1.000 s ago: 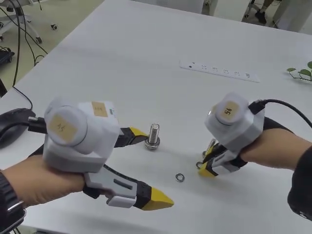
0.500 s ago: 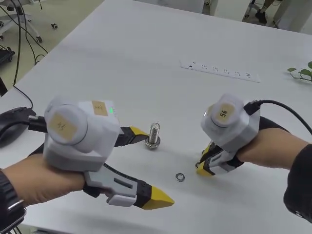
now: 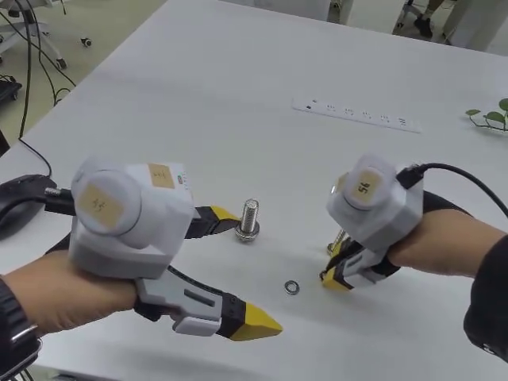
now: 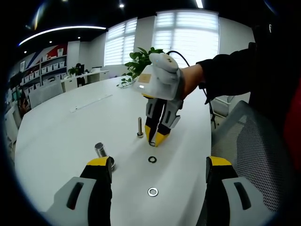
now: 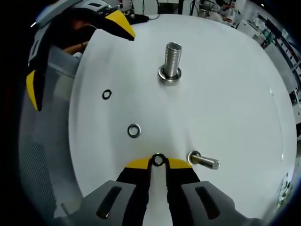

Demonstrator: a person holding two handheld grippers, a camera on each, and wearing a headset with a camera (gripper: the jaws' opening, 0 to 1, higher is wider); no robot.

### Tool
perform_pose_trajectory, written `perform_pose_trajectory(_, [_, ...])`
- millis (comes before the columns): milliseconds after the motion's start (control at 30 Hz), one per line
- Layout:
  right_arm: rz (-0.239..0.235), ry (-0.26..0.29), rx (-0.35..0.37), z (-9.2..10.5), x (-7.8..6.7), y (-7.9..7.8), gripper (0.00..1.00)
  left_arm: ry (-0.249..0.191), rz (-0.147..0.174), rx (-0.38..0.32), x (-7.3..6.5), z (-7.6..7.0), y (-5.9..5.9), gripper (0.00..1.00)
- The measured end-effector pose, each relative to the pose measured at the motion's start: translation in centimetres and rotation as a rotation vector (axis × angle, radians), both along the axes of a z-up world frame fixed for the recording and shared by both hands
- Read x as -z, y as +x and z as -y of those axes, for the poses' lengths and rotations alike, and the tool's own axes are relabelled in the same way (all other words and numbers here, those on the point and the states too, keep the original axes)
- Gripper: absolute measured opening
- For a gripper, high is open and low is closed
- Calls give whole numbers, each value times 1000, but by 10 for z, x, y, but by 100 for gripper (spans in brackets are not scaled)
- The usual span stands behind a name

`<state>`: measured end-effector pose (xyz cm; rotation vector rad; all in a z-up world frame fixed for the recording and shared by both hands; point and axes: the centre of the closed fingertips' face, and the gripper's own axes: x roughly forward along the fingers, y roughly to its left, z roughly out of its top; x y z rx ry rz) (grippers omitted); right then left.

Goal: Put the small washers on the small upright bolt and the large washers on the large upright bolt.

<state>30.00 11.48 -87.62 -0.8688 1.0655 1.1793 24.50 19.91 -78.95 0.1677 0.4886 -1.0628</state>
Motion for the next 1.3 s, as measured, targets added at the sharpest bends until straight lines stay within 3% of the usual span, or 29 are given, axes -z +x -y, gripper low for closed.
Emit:
perform_pose_trajectory(800, [-26, -28, 44, 26, -3, -8, 13, 3, -4, 5, 1, 2, -1, 82])
perform_pose_trajectory(1300, [-6, -21, 63, 36, -34, -9, 13, 1, -2, 8, 0, 3, -3, 82])
